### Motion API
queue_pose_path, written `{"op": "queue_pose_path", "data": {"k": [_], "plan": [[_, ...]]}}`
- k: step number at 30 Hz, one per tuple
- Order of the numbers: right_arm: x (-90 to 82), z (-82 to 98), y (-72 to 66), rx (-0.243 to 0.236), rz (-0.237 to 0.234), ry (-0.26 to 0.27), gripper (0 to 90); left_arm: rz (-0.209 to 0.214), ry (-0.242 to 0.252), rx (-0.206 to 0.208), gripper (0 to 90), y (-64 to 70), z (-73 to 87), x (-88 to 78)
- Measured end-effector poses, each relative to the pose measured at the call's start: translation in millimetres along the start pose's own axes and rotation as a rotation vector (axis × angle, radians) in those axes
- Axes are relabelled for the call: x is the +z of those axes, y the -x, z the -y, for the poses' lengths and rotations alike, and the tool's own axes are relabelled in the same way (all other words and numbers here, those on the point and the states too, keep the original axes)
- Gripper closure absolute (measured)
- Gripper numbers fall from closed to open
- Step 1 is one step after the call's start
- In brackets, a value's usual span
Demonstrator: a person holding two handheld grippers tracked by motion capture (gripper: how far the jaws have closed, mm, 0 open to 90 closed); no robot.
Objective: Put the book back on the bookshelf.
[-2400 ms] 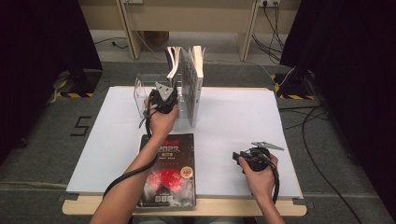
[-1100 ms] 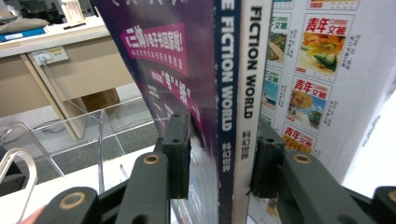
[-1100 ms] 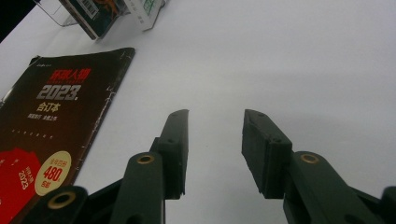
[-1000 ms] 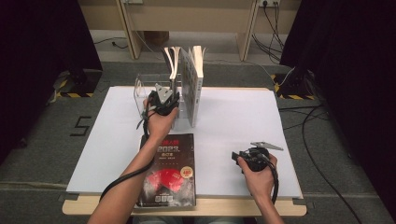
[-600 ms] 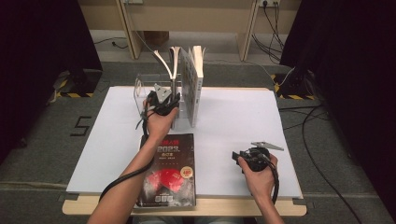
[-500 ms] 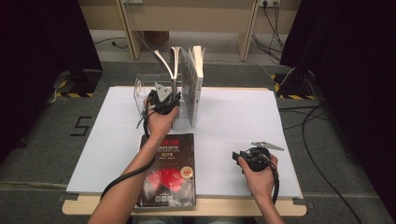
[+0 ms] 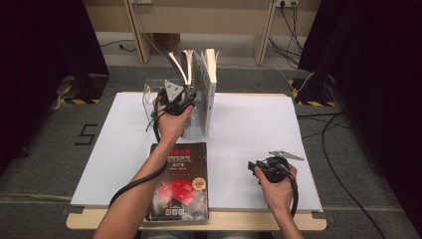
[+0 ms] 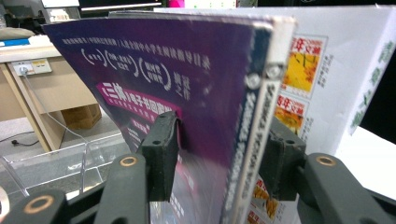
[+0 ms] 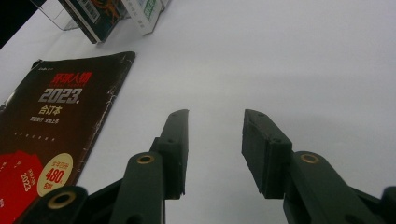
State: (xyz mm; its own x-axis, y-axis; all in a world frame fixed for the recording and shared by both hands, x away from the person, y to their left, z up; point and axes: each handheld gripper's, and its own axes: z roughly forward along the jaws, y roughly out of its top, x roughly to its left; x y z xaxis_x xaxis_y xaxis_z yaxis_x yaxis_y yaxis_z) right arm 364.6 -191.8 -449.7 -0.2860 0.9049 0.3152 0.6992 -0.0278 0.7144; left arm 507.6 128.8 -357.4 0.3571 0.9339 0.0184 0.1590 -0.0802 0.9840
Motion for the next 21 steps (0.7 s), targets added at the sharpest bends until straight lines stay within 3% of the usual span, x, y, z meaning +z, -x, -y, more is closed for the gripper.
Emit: {"op": "queue_pose_path", "data": {"k": [3,6,8,12,14,17,21], "plan": [[0.3,0.3,-0.1,0.005,-0.004,-0.002,62.2,-0.011,0.0,0.005,56.1,0.4,-1.5,1.2],[0.5,0.9,0.8,0.006,-0.002,-0.007,62.2,-0.034,-0.006,0.048,60.1,3.7,-2.8,3.8],[0.4,0.8,0.3,0.011,-0.003,-0.007,62.2,-0.034,-0.004,0.057,61.8,4.7,-2.7,4.4],[0.8,0.6,0.1,0.005,-0.003,-0.006,62.2,-0.029,-0.013,0.121,68.3,5.2,-2.5,3.9],[1.2,0.8,0.0,0.004,-0.003,-0.008,62.2,-0.026,-0.01,0.121,68.7,5.7,-1.6,3.8],[1.3,1.3,-0.5,0.0,-0.003,-0.009,62.2,-0.03,0.006,0.053,64.6,6.4,1.7,3.1],[1.1,1.3,0.0,0.0,-0.002,-0.009,62.2,-0.021,0.007,0.054,61.4,7.1,3.5,3.4]]}}
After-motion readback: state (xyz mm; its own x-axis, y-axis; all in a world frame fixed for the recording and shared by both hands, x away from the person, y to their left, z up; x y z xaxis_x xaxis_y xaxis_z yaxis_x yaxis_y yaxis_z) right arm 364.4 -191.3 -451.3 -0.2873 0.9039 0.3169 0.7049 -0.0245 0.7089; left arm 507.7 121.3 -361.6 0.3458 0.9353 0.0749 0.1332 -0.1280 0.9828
